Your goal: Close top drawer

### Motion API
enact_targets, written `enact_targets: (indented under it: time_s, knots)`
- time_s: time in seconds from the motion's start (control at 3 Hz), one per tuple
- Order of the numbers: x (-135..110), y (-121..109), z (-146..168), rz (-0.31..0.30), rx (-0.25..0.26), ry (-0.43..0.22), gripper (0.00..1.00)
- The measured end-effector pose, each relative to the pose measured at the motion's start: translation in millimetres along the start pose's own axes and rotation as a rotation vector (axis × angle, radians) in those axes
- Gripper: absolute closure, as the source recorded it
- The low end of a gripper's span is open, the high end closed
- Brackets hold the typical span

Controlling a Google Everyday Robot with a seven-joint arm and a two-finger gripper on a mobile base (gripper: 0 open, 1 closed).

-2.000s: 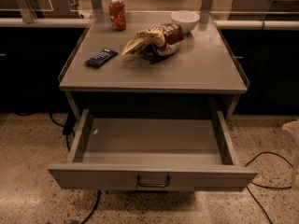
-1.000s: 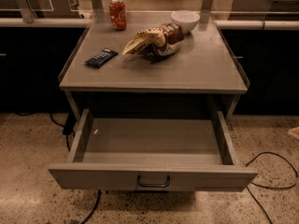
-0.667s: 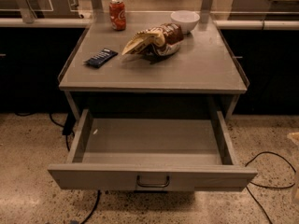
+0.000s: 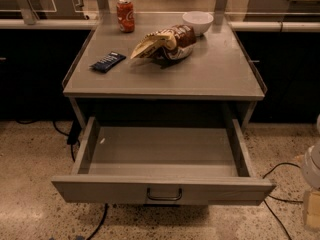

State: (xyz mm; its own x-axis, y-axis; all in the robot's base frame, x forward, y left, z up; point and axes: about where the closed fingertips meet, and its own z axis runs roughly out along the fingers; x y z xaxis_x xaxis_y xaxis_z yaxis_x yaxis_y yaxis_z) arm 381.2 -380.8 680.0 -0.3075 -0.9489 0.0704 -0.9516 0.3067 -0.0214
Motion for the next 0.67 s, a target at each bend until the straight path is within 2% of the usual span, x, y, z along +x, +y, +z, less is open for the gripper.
enact_targets:
  time_s: [0.33,0.67]
  knots:
    - [0.1,0.1,0.0,0.000,0.000,0.000,0.00]
    - [6.0,4.6,-1.2,0.030,0.029,-0.039,0.00]
